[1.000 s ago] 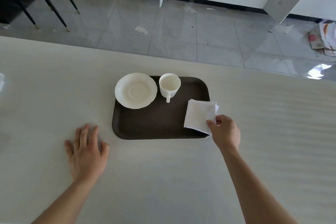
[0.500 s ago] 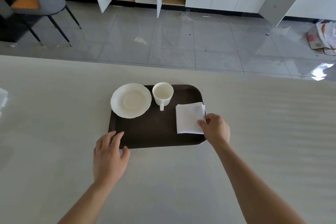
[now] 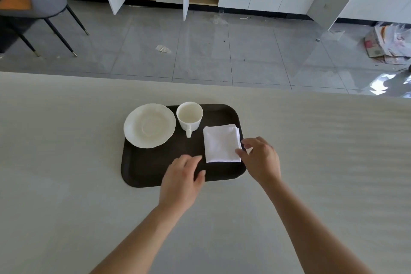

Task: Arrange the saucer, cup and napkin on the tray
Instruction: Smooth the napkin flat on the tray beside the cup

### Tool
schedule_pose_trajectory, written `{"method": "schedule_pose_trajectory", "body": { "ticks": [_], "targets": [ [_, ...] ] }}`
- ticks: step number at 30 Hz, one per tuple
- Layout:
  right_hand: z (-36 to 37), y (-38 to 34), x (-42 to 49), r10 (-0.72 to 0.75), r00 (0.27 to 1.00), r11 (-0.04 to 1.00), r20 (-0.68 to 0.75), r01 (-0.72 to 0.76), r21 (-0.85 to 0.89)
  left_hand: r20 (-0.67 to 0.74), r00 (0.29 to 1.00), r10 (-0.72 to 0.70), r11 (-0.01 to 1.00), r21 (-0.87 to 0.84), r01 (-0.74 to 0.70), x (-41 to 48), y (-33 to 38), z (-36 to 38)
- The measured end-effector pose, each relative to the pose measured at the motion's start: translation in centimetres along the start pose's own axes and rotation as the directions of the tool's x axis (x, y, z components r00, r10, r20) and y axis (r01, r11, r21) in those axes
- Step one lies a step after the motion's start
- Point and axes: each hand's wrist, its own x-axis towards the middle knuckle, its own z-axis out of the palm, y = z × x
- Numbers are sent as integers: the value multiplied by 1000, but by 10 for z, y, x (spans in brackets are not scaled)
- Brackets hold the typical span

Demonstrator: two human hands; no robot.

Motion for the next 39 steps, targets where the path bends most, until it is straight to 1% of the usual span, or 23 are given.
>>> {"method": "schedule_pose_trajectory", "body": {
  "ticks": [2,4,6,9,12,16,19,23,29,31,36,39],
  "targets": [
    [1,5,-4,-95,990,988,107,107,-108,71,998,1,1000,5,-1,18,11,7],
    [3,9,-6,-156,972,962,173,190,-196,120,993,15,999,44,-20,31,16,15],
    [5,12,-7,-189,965,947,182,228,-225,143,989,35,994,99,-49,36,17,19],
    [6,14,-5,-241,954,934,179,278,-225,139,989,56,985,151,-77,38,18,23],
    [5,16,-3,-283,937,910,204,329,-252,133,988,74,970,220,-102,41,18,26],
    [5,16,-1,-329,920,873,212,382,-304,90,992,93,965,236,-112,44,19,25],
    [5,15,0,-352,912,849,213,407,-338,66,992,107,963,242,-120,45,17,27],
    [6,14,4,-370,907,838,201,419,-349,49,995,90,964,246,-99,50,16,27],
    [9,10,12,-407,897,828,171,441,-345,47,991,124,947,294,-132,61,16,26],
    [10,9,16,-422,894,827,151,448,-340,61,986,157,930,327,-169,65,17,25],
    [12,7,28,-432,894,831,120,446,-331,91,955,282,847,444,-293,74,19,22],
    [13,7,34,-431,896,829,111,442,-343,148,948,282,817,481,-318,79,19,21]
  ]
}}
